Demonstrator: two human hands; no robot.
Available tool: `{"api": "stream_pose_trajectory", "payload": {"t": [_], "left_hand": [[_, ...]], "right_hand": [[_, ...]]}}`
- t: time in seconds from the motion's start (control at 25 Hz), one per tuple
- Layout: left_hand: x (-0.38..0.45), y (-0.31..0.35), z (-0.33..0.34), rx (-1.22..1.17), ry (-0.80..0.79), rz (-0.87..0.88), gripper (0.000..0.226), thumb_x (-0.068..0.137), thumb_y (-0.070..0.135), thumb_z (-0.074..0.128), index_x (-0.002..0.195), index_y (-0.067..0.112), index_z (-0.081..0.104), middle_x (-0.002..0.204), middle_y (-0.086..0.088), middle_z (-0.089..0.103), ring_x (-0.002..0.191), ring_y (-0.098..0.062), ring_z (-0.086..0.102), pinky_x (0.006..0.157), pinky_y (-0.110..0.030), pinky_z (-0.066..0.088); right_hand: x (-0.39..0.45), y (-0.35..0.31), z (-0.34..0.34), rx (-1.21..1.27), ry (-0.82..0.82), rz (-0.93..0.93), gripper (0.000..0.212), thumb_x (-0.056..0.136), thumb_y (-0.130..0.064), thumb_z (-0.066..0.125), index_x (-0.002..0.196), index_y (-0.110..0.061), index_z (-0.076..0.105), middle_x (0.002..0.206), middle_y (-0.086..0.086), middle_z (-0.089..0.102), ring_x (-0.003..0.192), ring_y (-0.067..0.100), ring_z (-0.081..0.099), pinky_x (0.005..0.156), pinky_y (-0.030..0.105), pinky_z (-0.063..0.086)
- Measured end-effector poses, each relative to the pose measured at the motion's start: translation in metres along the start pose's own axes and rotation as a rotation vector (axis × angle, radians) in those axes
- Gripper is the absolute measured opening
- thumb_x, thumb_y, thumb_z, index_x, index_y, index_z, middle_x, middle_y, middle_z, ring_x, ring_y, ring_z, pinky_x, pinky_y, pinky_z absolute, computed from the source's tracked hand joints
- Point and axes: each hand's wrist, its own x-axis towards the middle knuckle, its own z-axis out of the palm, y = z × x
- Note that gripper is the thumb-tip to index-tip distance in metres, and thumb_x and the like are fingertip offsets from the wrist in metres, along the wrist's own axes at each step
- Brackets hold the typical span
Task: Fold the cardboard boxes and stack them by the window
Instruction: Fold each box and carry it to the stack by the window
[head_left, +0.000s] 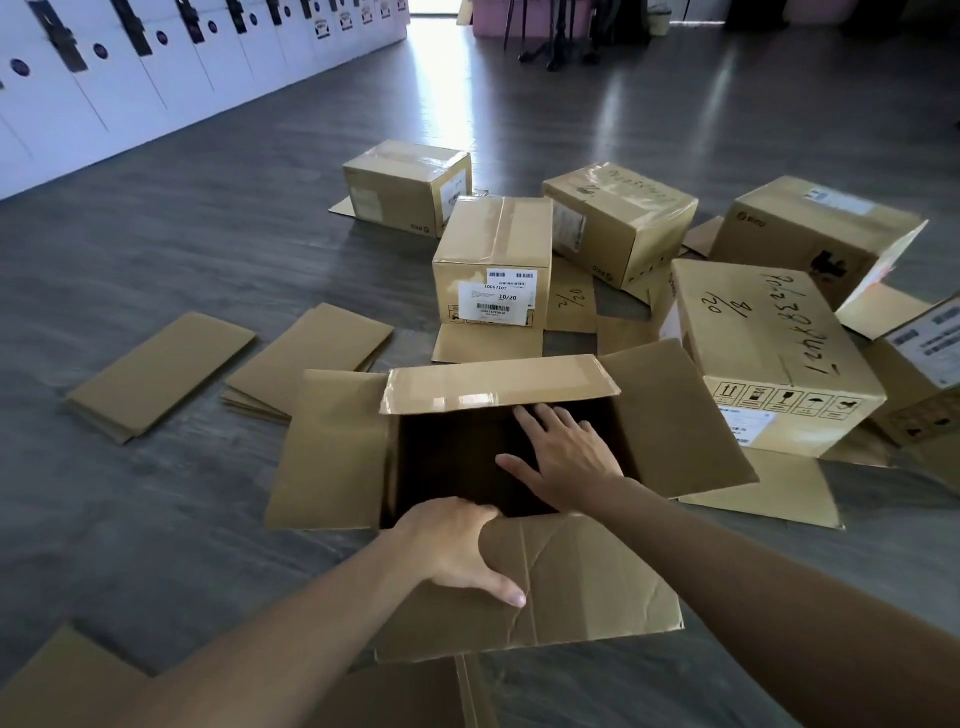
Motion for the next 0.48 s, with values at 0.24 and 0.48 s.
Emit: {"api": "stream_pose_trajectory", "payload": {"t": [0.24,0.48], "left_hand": [[0.000,-0.008,0.000,0.082,0.056,0.064,0.113,0.058,0.098,0.051,0.151,0.038,0.031,0.154,0.006,0.038,0.141,-0.022,0.032,0.117,-0.048,0.021],[0.004,-0.017,0.010,0.124,0.113,0.087,0.115,0.058,0.098,0.051,0.154,0.037,0.027,0.163,0.003,0.023,0.151,-0.023,0.010,0.120,-0.051,0.005]], "right_hand": [[0.063,0.000,-0.021,0.026,0.233,0.023,0.090,0.093,-0.070,0.039,0.159,-0.024,0.000,0.167,0.004,-0.007,0.154,0.024,-0.003,0.119,0.050,0.018],[0.109,0.016,-0.001,-0.054,0.060,0.114,0.099,0.089,-0.067,0.052,0.159,-0.025,-0.004,0.166,0.006,-0.015,0.153,0.027,-0.012,0.121,0.055,0.007]]}}
